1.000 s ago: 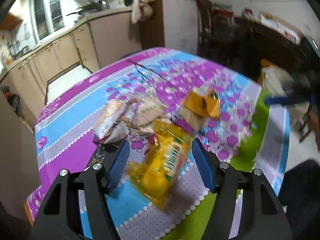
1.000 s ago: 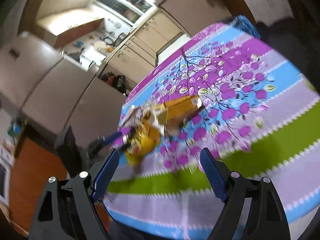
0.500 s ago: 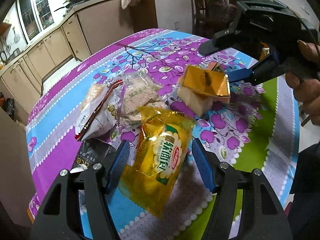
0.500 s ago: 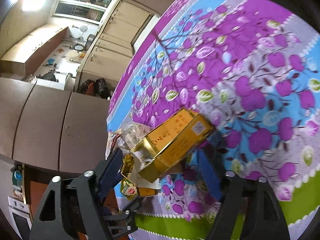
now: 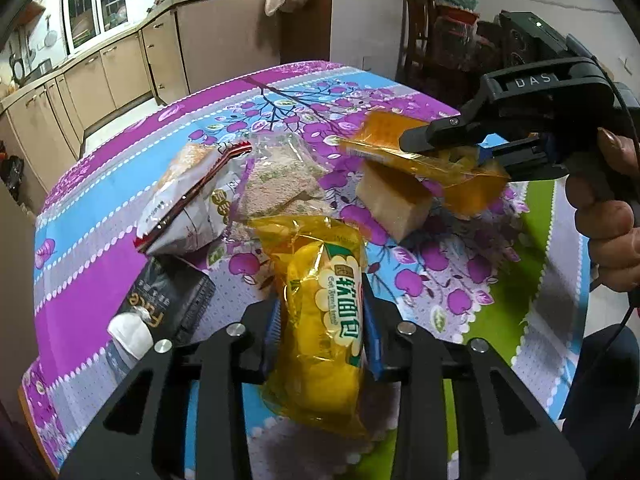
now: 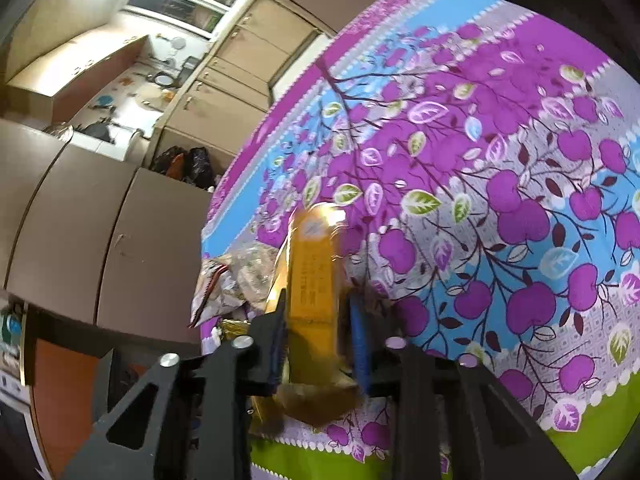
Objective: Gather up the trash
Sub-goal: 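Grasp the yellow snack bag with the left tool while the right tool grasps the gold box, then carry the yellow snack bag and gold box with both tools over the basin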
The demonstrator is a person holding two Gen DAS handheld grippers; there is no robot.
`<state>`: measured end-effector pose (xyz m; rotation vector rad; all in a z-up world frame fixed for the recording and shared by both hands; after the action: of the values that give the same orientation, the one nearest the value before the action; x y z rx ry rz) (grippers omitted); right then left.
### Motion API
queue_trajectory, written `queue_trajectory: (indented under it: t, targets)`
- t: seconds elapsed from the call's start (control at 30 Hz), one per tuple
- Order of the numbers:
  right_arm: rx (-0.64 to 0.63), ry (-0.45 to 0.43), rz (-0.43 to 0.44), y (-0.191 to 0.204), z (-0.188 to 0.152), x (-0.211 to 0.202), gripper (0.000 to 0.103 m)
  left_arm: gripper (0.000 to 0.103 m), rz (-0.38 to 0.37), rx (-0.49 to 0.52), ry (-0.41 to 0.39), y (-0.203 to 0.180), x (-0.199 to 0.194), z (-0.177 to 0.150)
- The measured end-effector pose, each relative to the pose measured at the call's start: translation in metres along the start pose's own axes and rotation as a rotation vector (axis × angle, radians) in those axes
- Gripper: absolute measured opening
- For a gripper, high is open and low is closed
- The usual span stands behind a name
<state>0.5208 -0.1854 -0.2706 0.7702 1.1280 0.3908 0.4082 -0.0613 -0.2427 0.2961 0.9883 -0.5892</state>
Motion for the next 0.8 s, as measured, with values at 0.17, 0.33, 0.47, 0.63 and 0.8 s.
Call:
queue_trajectory:
  t: [0.17, 0.33, 0.47, 0.63, 0.8]
  targets:
    - [-0.063, -0.057, -0.013, 0.010, -0.003, -0.023, 0.026, 0.031, -0.001, -0.040, -0.032, -0.003, -0.008, -0.003]
    - [-0.208, -0.179, -0.110, 0.031, -0.011, -0.064, 0.026, 0.031, 0.008, -0.124, -0.090, 0.002, -0.030, 0.001]
    - [-0.318, -0.284, -0.194, 0.048, -0.030, -0.096, 0.026, 0.030, 0.020, -0.202, -0.147, 0.006, -0.056, 0.008]
    - [-0.444, -0.411, -0.318, 0.061, -0.055, -0.144, 0.026, 0.030, 0.051, -0.242, -0.205, -0.005, -0.087, 0.026]
    - [-0.494, -0.534, -0.419, 0.062, -0.077, -0.203, 0.026, 0.030, 0.046, -0.225, -0.258, -0.040, -0.114, 0.050]
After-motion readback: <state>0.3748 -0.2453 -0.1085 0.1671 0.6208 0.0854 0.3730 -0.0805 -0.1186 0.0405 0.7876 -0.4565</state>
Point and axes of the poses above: each gripper's, at about its wrist camera, not at the fingertips, and x roughly the way its jaws point, y to its left, z to its top, the point moved 10 cm from there along x, roughly the way its jaws point, and after that the axes turned 7 degrees about y, right-handed, at the moved point
